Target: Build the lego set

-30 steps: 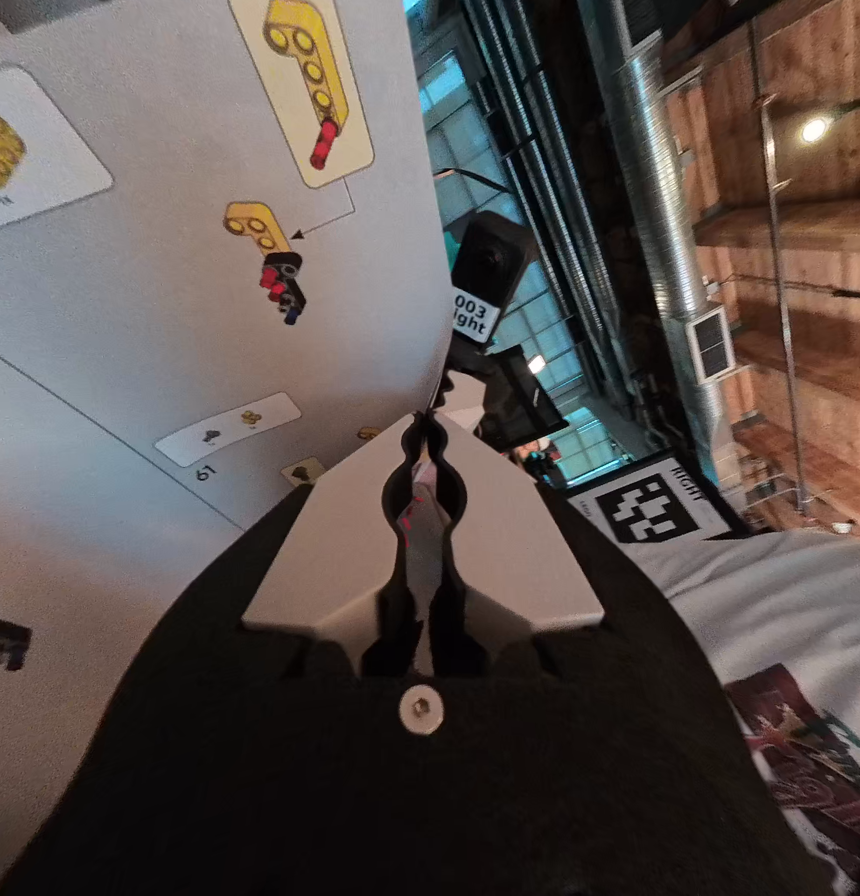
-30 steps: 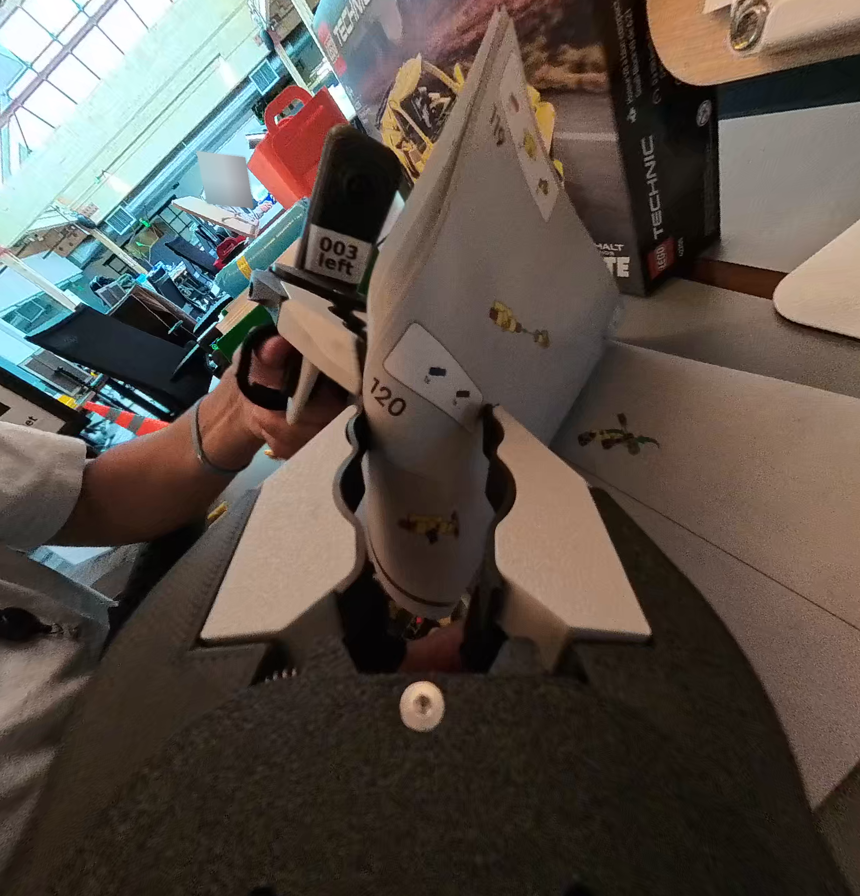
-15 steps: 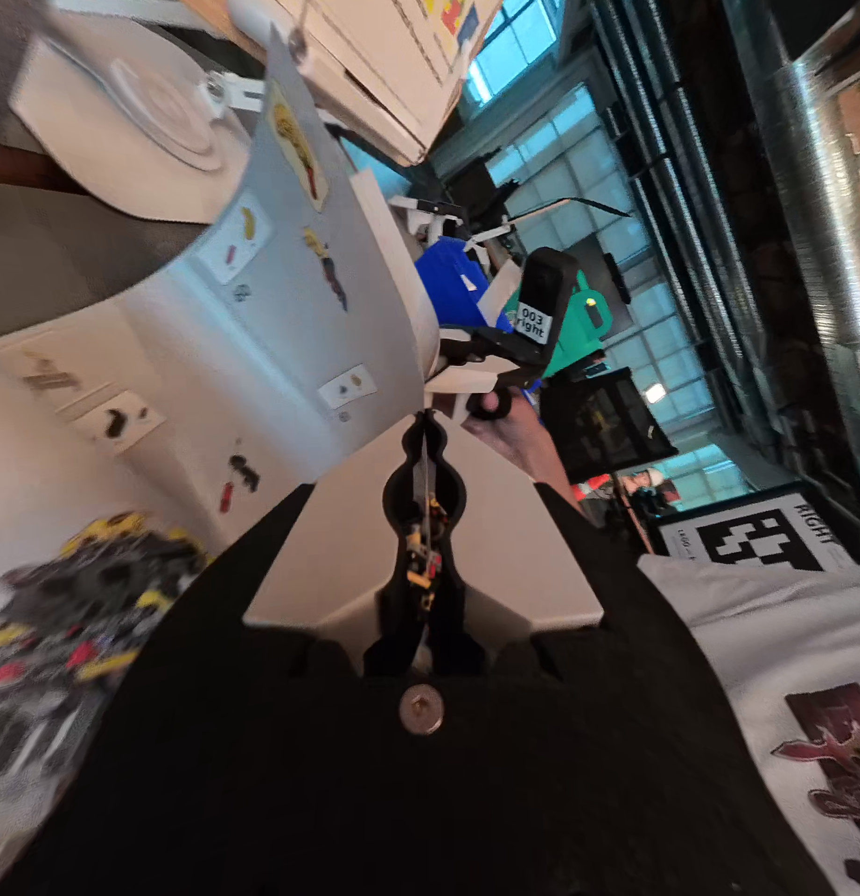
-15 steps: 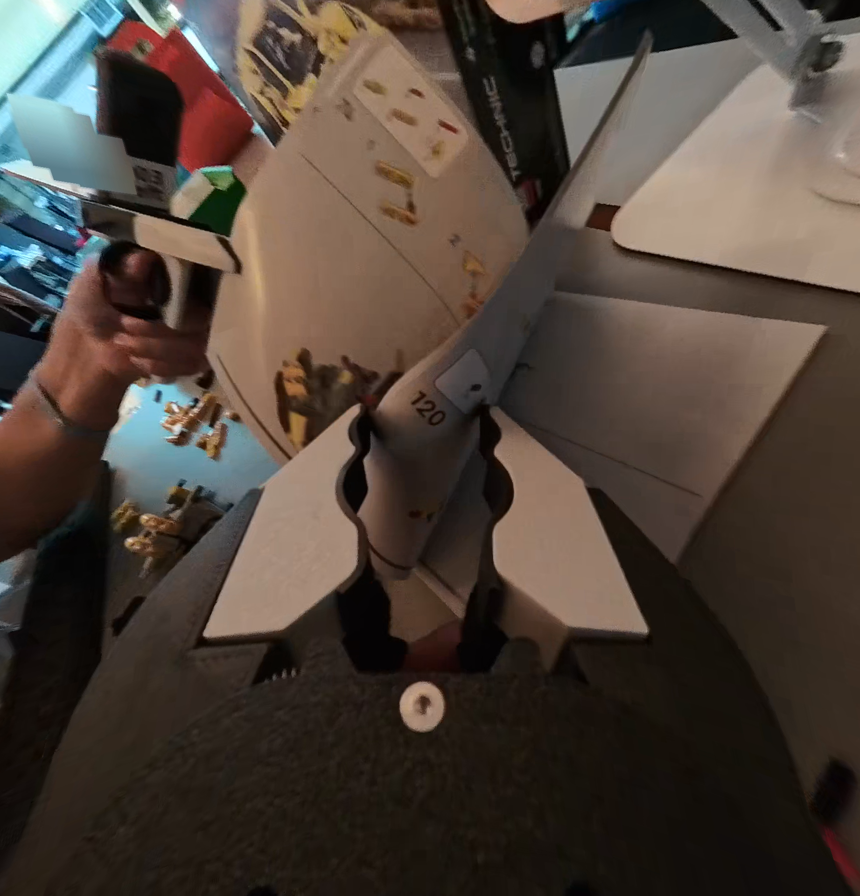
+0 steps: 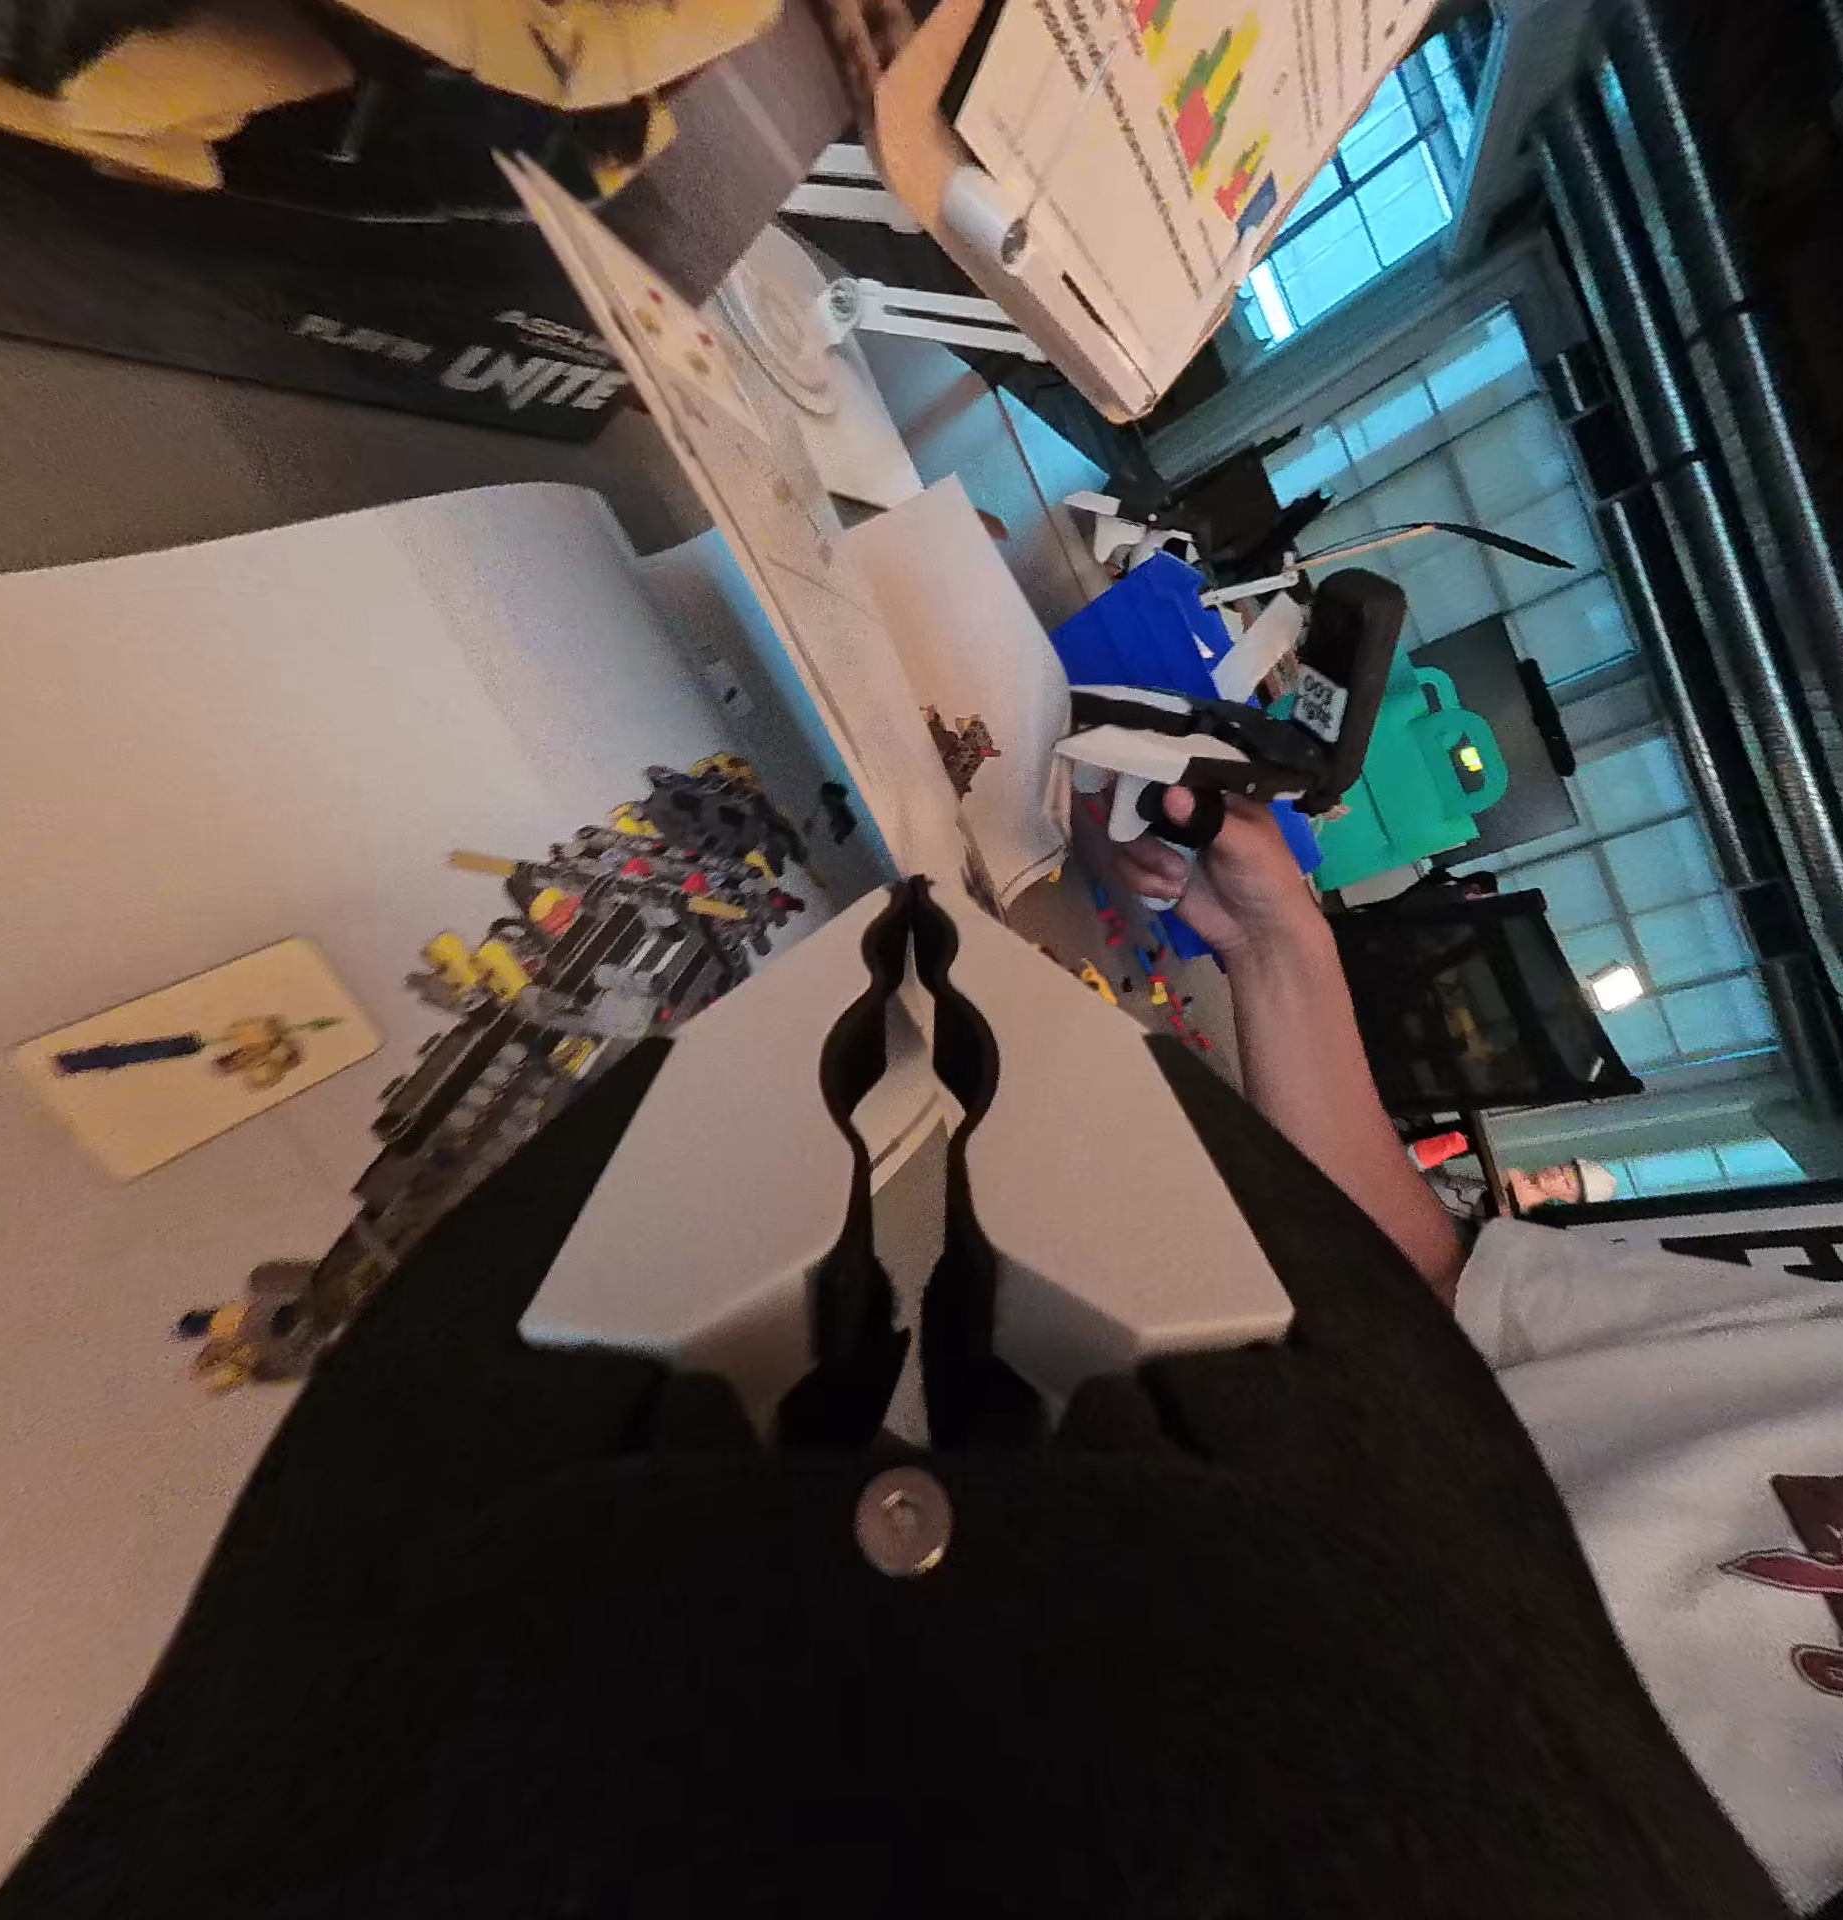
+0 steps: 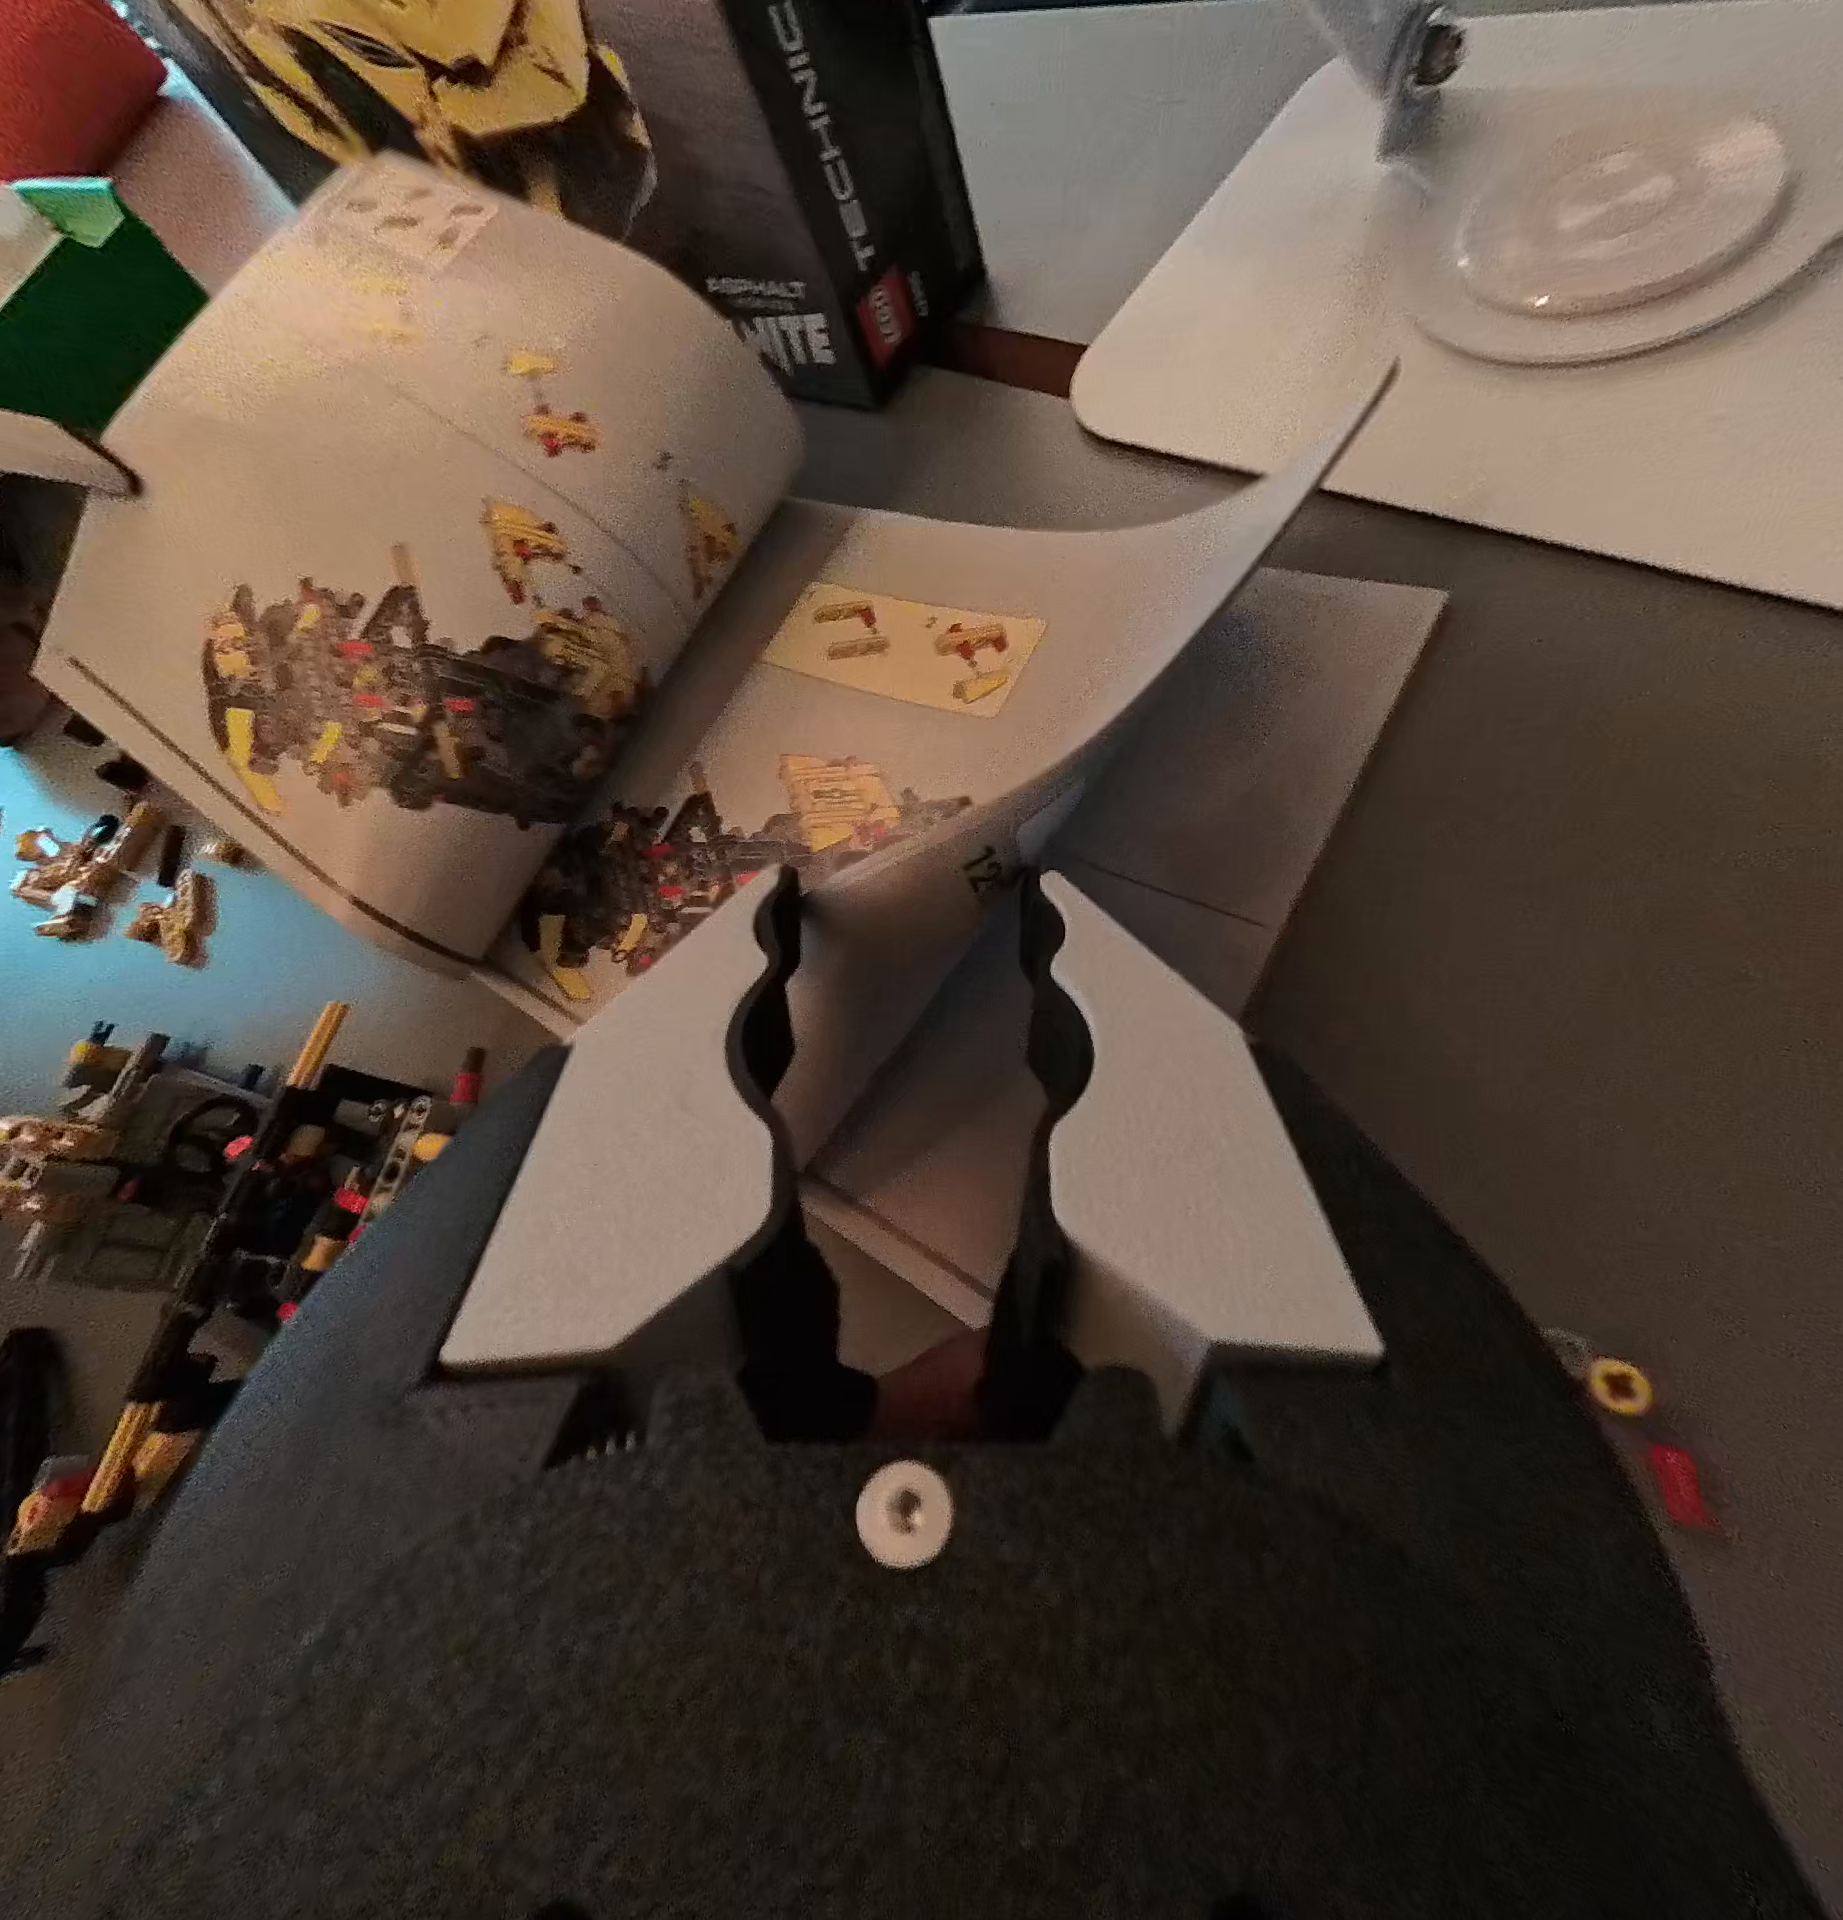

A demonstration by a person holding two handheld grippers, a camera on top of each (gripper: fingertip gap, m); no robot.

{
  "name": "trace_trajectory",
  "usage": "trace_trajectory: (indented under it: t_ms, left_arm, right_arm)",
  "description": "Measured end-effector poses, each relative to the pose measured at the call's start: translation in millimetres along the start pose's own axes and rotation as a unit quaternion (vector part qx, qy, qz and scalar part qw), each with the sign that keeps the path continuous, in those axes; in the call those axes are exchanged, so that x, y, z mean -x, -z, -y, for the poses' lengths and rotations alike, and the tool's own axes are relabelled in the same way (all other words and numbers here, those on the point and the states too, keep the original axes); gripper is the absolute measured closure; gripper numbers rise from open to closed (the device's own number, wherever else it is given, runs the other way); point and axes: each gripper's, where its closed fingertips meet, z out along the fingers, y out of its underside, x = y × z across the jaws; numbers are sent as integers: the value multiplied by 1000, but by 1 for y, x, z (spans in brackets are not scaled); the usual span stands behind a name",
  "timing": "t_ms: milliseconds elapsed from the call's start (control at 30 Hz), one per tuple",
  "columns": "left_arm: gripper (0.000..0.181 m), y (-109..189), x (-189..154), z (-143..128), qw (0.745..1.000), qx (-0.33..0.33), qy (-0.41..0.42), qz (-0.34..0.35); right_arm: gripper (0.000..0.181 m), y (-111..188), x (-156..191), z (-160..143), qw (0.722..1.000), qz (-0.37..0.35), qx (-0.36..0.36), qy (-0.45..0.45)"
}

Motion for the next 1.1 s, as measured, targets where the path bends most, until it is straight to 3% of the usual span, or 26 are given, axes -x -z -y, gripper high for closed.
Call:
trace_trajectory:
  t_ms: [200, 300, 367, 433, 533, 567, 667, 800, 967, 1100]
  left_arm:
    - [181, 20, 8, -3, 1000, -11, 8, 14]
    - [181, 18, 3, -5, 1000, -12, 11, 4]
    - [181, 10, -4, -9, 1000, -6, 11, -12]
    - [181, -4, -16, -9, 999, -3, 13, -37]
    - [181, -32, -39, -8, 996, 1, 25, -84]
    - [181, -42, -46, -8, 995, 4, 27, -97]
    - [181, -67, -63, -14, 991, 16, 26, -131]
    - [181, -83, -72, -17, 986, 15, 42, -158]
    - [181, -89, -83, -22, 981, 22, 44, -189]
    - [180, -90, -88, -22, 979, 22, 33, -198]
  right_arm:
    - [142, 6, -7, 1, 1000, -11, -8, -16]
    - [141, 17, -24, 4, 997, -81, -3, 1]
    - [128, 32, -28, 20, 986, -153, -20, 59]
    - [124, 26, 15, 36, 991, -97, -39, 89]
    - [102, -3, 126, 43, 984, 167, -62, 8]
    - [97, -16, 145, 40, 977, 208, -50, -11]
    - [94, -50, 151, 28, 987, 152, -26, 53]
    - [123, -54, 149, 31, 988, 114, -43, 99]
    - [144, -46, 147, 27, 984, 155, -45, 75]
    - [147, -39, 150, 29, 980, 185, -54, 57]
